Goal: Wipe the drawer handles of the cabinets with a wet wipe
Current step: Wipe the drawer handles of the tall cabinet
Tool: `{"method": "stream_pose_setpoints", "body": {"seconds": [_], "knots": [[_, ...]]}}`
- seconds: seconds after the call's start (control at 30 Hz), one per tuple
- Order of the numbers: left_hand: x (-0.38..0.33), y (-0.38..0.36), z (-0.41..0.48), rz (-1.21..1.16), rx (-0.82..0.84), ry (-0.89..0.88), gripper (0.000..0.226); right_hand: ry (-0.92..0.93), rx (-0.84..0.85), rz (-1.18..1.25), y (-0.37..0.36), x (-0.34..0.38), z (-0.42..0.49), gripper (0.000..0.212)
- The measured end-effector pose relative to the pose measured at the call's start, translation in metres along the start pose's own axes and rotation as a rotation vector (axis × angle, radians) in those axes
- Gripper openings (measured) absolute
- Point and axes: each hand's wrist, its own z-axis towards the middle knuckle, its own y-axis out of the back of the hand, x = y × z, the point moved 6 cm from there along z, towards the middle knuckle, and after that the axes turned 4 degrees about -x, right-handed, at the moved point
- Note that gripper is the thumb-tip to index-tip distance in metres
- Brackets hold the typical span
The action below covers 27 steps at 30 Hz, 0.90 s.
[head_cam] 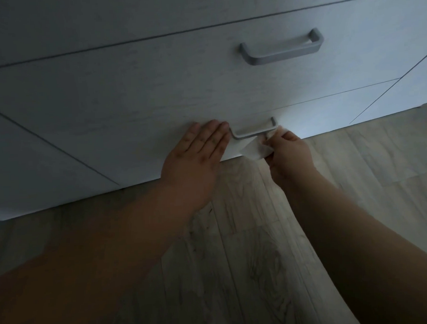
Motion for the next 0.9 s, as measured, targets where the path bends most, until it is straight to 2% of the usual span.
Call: {"method": "stream_pose_setpoints", "body": {"seconds": [0.1,0.27,0.37,0.43,0.63,0.73,0.83,0.9], "knots": [[0.003,0.000,-0.001,-0.001,0.015,0.016,0.070,-0.011,0.021,-0.023,-0.003,-0.010,-0.006,0.020],[0.007,-0.003,-0.002,-0.075,0.087,0.080,0.081,-0.019,-0.011,0.070,-0.007,-0.003,-0.009,0.027],[0.010,-0.004,-0.005,-0.081,0.084,0.109,0.084,-0.055,-0.026,0.114,-0.008,-0.007,-0.014,0.011],[0.014,-0.003,-0.007,-0.080,0.073,0.122,0.086,-0.058,-0.018,0.155,-0.008,-0.007,-0.015,0.012],[0.016,0.007,-0.010,0.079,-0.007,0.066,0.077,0.020,0.024,0.017,-0.002,-0.009,-0.012,0.019],[0.019,0.008,-0.009,0.054,-0.038,0.088,0.075,0.030,0.006,-0.067,-0.007,-0.015,-0.016,0.018],[0.016,0.008,-0.008,0.068,-0.029,0.084,0.076,-0.012,-0.048,0.081,-0.010,-0.009,-0.016,0.022],[0.013,0.006,-0.009,0.089,0.012,0.063,0.077,-0.026,-0.016,0.129,-0.017,-0.011,-0.018,0.023]]}}
